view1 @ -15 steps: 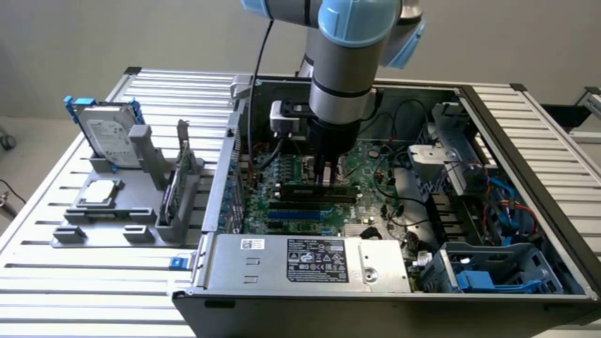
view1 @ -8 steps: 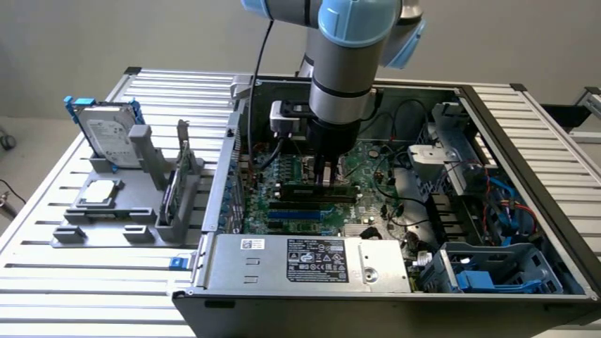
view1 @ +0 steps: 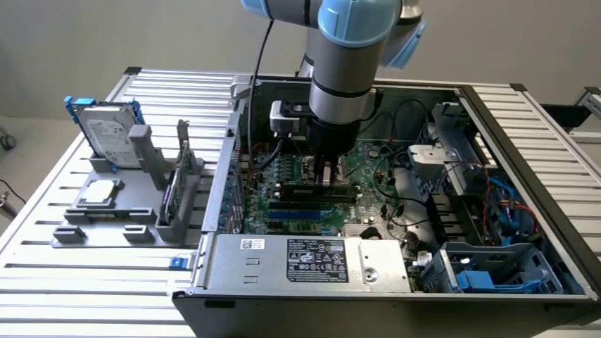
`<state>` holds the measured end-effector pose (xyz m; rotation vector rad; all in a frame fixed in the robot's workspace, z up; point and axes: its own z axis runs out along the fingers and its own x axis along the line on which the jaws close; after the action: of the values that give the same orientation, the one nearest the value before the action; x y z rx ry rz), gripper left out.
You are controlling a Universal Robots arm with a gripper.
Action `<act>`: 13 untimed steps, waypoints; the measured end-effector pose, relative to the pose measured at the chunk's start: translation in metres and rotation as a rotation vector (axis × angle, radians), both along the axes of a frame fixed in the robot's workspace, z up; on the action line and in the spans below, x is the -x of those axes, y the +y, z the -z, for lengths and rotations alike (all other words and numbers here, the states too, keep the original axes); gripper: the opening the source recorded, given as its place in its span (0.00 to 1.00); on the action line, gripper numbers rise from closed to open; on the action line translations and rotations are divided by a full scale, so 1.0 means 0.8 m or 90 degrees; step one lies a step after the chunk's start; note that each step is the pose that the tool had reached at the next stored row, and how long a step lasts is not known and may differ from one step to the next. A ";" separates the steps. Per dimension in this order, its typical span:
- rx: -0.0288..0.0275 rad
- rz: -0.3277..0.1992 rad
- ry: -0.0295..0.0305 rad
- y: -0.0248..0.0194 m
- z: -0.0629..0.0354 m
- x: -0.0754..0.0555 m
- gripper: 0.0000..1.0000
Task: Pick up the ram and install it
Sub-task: 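Insert the ram into the slot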
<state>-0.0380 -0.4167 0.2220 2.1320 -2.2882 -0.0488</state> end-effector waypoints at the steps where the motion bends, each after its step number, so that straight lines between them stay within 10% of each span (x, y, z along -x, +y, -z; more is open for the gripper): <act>1: 0.0000 0.000 0.0000 0.0000 0.000 0.000 0.14; 13: 0.0000 0.000 0.0001 0.0000 0.003 0.000 0.14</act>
<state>-0.0382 -0.4167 0.2195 2.1319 -2.2881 -0.0489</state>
